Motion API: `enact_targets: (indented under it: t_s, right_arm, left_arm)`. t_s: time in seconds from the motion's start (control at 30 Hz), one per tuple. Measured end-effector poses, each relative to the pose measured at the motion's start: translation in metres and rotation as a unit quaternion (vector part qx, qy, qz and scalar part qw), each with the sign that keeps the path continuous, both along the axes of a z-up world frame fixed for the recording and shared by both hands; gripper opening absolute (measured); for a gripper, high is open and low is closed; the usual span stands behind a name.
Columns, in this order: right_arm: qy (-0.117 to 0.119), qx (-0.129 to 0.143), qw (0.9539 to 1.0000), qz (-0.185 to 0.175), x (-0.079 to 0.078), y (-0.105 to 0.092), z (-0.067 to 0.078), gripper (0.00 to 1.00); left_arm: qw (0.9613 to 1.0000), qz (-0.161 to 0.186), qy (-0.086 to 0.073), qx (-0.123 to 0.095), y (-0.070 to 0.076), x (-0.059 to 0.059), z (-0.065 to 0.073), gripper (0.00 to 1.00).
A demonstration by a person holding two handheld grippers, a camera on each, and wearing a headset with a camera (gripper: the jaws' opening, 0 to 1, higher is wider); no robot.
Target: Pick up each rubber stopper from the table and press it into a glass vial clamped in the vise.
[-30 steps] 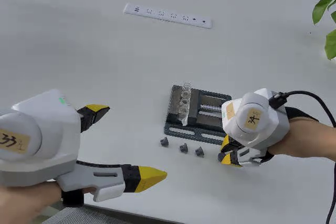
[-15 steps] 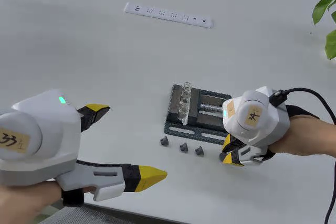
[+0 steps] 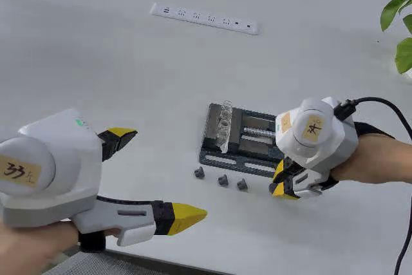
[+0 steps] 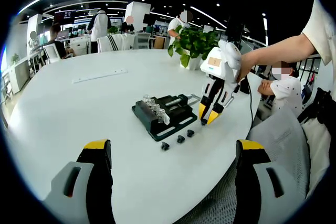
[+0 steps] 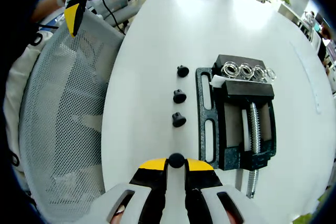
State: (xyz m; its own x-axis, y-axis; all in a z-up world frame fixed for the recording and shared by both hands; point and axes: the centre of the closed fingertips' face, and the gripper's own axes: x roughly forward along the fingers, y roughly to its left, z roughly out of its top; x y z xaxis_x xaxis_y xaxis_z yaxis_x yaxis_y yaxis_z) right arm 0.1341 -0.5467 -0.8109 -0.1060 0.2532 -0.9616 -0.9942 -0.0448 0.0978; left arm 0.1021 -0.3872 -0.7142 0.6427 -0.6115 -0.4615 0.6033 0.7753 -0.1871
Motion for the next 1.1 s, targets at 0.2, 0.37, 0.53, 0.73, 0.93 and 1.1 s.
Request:
enact_targets:
  t_s: [0.2, 0.37, 0.53, 0.73, 0.93, 1.1]
  right_arm:
    - [0.001, 0.001, 1.0000, -0.007, 0.007, 0.000, 0.014, 0.08]
    - [-0.002, -0.001, 1.0000, -0.004, 0.014, 0.002, 0.025, 0.08]
    - [-0.005, -0.004, 1.0000, 0.002, 0.023, 0.006, 0.035, 0.08]
    - [-0.009, -0.005, 0.9999, 0.005, 0.034, 0.010, 0.049, 0.08]
    - [-0.015, -0.008, 0.9997, 0.017, 0.048, 0.018, 0.062, 0.08]
    - [-0.017, -0.007, 0.9996, 0.020, 0.061, 0.025, 0.071, 0.08]
  left_arm:
    - [1.0000, -0.001, -0.003, -0.002, -0.002, 0.001, 0.000, 0.98]
    - [1.0000, -0.003, -0.003, -0.003, -0.004, 0.000, 0.000, 0.99]
    - [1.0000, -0.005, -0.003, -0.002, -0.005, 0.000, 0.000, 0.99]
    - [1.0000, -0.005, -0.004, -0.002, -0.004, 0.001, 0.000, 0.98]
    - [1.0000, -0.003, -0.007, -0.004, -0.005, 0.003, 0.002, 0.98]
    - [1.0000, -0.004, -0.008, -0.004, -0.004, 0.004, 0.003, 0.98]
